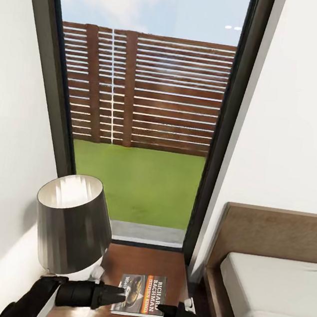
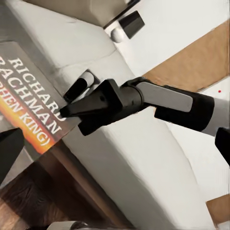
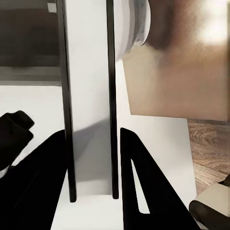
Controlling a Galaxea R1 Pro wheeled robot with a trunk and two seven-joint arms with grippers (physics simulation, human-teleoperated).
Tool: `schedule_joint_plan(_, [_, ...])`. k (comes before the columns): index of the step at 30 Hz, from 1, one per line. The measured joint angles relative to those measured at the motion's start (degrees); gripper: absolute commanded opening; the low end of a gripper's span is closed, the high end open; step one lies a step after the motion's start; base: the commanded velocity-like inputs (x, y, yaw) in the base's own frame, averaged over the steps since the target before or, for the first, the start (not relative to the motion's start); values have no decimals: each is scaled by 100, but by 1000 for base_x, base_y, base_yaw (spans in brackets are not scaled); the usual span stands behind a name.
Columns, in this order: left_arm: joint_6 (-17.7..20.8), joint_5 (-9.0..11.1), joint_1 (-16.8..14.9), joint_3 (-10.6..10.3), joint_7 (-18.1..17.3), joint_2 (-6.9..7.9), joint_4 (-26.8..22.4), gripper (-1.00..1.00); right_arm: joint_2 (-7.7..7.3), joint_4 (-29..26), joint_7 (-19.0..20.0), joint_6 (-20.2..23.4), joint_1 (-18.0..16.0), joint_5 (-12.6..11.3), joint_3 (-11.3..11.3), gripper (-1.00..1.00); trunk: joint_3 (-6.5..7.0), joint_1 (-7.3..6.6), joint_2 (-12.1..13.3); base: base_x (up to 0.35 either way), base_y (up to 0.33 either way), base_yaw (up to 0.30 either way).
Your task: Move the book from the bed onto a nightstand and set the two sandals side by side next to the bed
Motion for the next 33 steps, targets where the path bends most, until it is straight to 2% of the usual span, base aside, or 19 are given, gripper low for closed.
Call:
schedule_joint_plan(3, [466, 15, 3, -11, -47, -27, -528, 100, 0, 0, 1, -1, 0, 1, -2, -100, -54, 66, -120, 0, 0, 0])
schedule_joint_plan(5, [565, 22, 4, -13, -54, -37, -625, 100, 0, 0, 2, 0, 0, 1, -5, -100, -90, 110, -200, 0, 0, 0])
schedule_joint_plan(33, [600, 14, 4, -14, -2, -51, -647, 100, -6, 0, 4, -1, 0, -5, -8, -100, -593, 725, -1324, 0, 0, 0])
